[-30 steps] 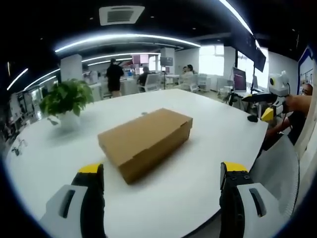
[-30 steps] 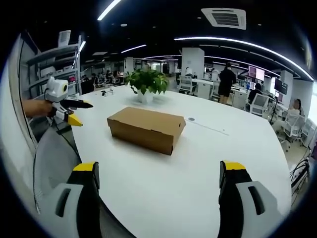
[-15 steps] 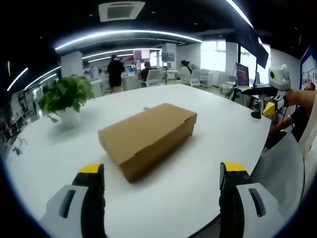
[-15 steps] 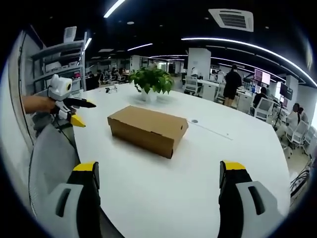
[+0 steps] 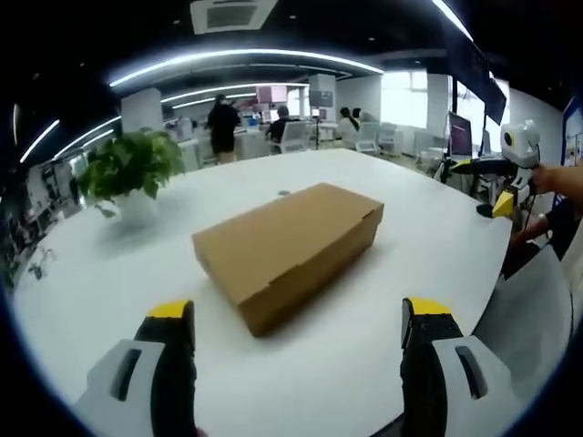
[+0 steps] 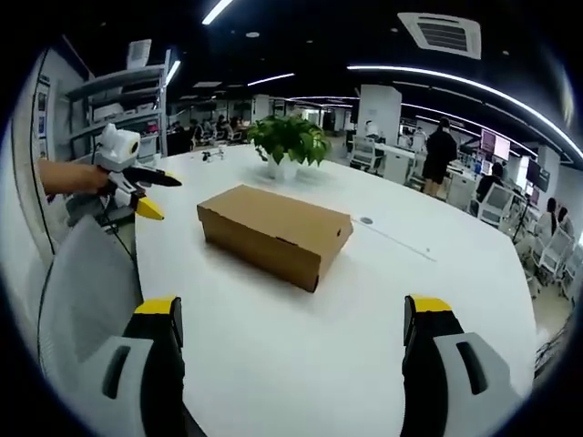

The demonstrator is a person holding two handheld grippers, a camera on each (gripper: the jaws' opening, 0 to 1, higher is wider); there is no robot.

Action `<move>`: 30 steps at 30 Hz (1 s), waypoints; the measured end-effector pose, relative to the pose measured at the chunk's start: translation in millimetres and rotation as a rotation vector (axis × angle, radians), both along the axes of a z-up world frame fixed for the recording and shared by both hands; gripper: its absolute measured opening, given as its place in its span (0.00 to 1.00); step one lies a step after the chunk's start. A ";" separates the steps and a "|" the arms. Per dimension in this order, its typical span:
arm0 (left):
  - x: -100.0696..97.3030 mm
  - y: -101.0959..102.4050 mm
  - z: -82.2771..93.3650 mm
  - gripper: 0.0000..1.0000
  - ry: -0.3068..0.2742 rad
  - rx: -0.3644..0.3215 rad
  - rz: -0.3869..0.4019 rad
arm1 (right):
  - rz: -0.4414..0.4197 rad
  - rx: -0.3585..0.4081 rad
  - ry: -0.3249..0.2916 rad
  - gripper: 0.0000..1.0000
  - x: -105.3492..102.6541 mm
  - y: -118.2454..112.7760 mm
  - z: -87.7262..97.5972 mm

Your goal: Operate the shoe box by opening the lid, removing the specified soft item, and placing it in the target area until the item is outside and the box remains undamaged.

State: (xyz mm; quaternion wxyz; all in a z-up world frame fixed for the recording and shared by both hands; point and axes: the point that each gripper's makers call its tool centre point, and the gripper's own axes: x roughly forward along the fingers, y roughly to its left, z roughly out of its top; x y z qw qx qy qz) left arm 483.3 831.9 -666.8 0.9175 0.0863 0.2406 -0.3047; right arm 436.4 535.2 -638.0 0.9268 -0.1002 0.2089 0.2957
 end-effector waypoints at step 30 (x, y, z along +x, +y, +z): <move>34.4 2.7 -9.7 0.90 0.014 0.000 0.039 | 0.120 -0.022 0.026 0.92 52.9 20.7 -19.7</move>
